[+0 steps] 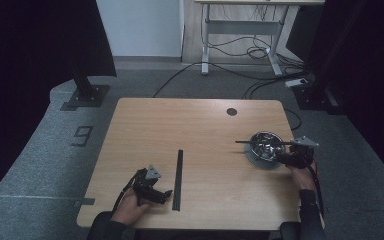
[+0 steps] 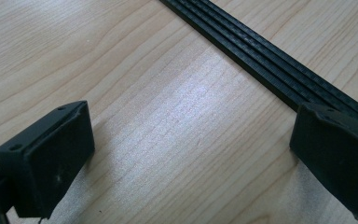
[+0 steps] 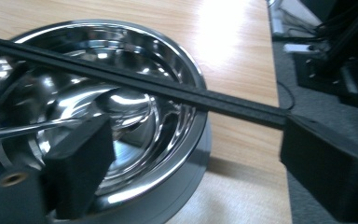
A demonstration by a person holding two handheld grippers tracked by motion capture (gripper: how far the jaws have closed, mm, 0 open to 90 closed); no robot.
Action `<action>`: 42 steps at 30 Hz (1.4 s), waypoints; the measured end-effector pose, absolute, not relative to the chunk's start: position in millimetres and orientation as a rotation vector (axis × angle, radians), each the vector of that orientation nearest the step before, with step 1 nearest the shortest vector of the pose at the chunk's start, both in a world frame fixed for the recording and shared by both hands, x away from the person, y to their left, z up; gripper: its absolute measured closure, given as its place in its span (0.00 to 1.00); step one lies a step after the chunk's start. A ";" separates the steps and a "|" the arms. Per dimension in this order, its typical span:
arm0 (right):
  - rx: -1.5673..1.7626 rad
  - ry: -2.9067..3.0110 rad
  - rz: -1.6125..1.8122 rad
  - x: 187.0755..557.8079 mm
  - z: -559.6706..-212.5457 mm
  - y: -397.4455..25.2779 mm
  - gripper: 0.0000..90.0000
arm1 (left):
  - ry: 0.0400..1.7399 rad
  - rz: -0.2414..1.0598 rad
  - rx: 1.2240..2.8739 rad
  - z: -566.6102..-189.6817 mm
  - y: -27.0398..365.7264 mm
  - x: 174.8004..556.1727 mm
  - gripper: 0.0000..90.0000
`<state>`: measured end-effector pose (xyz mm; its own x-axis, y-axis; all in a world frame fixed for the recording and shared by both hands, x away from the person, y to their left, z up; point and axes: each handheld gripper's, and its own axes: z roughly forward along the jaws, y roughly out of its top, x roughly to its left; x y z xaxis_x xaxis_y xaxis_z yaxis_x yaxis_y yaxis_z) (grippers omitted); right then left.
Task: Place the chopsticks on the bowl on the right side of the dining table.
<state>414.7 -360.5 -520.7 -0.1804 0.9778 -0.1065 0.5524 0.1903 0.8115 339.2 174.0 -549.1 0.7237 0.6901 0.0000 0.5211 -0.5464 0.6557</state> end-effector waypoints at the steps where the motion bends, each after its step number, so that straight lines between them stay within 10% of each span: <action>1: 1.441 1.836 0.856 412.3 -519.3 -361.3 0.06 | 0.913 0.341 2.280 -549.1 173.9 339.2 0.00; 25: 1.383 2.030 0.854 331.2 -479.4 -320.9 0.02 | 0.914 0.341 2.278 -549.1 173.9 339.2 0.00; 42: 1.193 2.216 0.960 338.5 -498.1 -237.4 0.00 | 0.914 0.341 2.278 -549.1 174.0 339.2 0.00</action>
